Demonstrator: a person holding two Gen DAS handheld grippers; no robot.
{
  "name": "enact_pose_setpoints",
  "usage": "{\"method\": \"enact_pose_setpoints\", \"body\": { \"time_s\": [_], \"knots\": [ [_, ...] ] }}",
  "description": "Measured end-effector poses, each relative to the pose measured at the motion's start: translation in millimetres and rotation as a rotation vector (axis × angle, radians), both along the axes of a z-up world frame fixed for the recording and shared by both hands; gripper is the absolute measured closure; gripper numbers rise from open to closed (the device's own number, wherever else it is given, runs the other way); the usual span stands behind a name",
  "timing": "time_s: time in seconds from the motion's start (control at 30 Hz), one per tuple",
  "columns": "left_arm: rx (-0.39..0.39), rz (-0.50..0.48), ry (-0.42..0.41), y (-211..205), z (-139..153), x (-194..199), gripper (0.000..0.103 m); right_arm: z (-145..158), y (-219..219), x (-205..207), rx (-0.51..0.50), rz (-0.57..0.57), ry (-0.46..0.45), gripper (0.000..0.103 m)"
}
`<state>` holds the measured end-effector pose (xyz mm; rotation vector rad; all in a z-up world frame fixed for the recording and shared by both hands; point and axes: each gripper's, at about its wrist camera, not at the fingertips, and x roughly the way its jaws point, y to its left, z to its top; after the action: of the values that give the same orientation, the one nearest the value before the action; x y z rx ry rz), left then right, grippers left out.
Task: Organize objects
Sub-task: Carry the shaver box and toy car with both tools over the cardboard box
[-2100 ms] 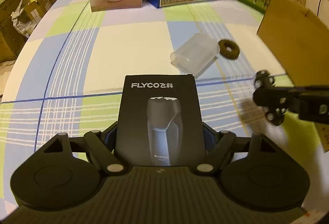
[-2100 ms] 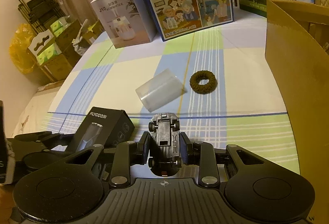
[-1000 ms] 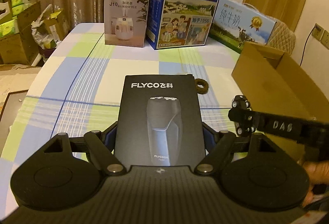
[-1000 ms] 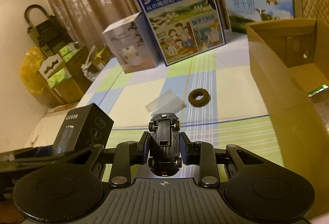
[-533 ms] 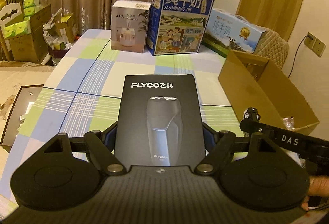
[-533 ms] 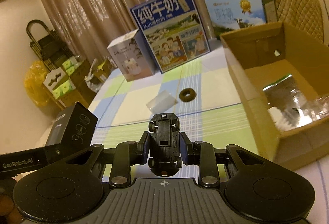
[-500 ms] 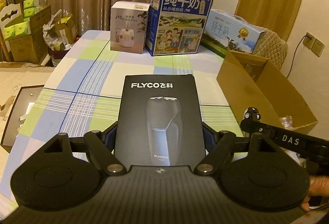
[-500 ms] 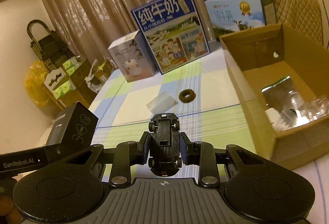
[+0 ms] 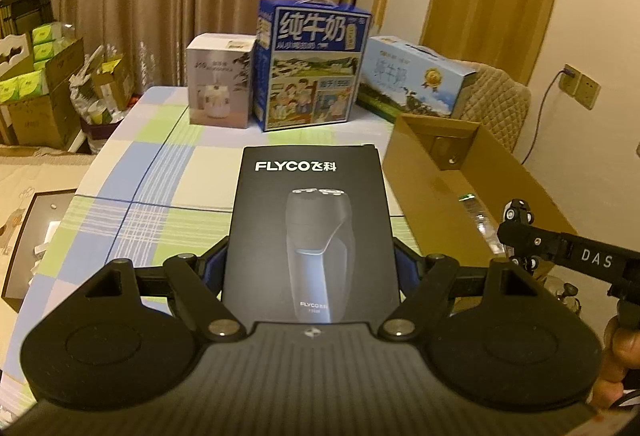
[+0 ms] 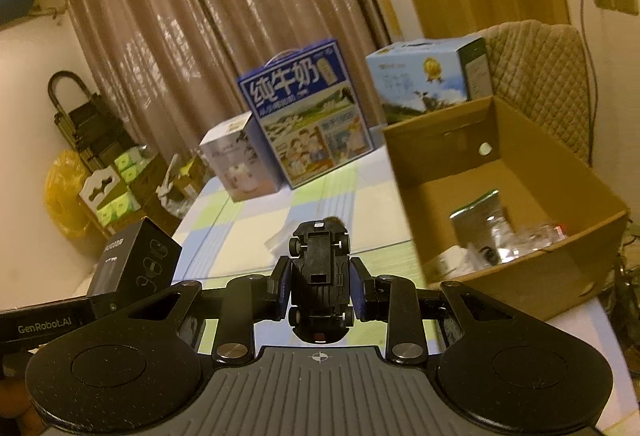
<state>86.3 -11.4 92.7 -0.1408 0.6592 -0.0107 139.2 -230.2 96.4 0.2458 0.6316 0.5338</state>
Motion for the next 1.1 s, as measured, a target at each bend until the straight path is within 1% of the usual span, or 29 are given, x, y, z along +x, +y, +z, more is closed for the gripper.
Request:
{"method": "enact_pose_setpoints", "body": {
  "time_s": [0.27, 0.67, 0.9, 1.1],
  "knots": [
    [0.015, -0.041, -0.013, -24.1, 9.7, 2.5, 0.027, 6.1, -32.4, -0.4, 0.015, -0.05, -0.011, 0.076],
    [0.018, -0.094, 0.0, -52.3, 3.3, 17.0, 0.027, -1.4, -67.7, 3.3, 0.016, -0.108, 0.01, 0.076],
    [0.006, -0.133, 0.003, -72.4, 1.3, 28.6, 0.027, -0.4, -86.1, 9.9, 0.006, -0.144, 0.011, 0.076],
    [-0.013, -0.182, 0.001, -99.0, 4.0, 45.8, 0.027, 2.1, -104.3, 18.4, -0.02, -0.175, 0.003, 0.076]
  ]
}}
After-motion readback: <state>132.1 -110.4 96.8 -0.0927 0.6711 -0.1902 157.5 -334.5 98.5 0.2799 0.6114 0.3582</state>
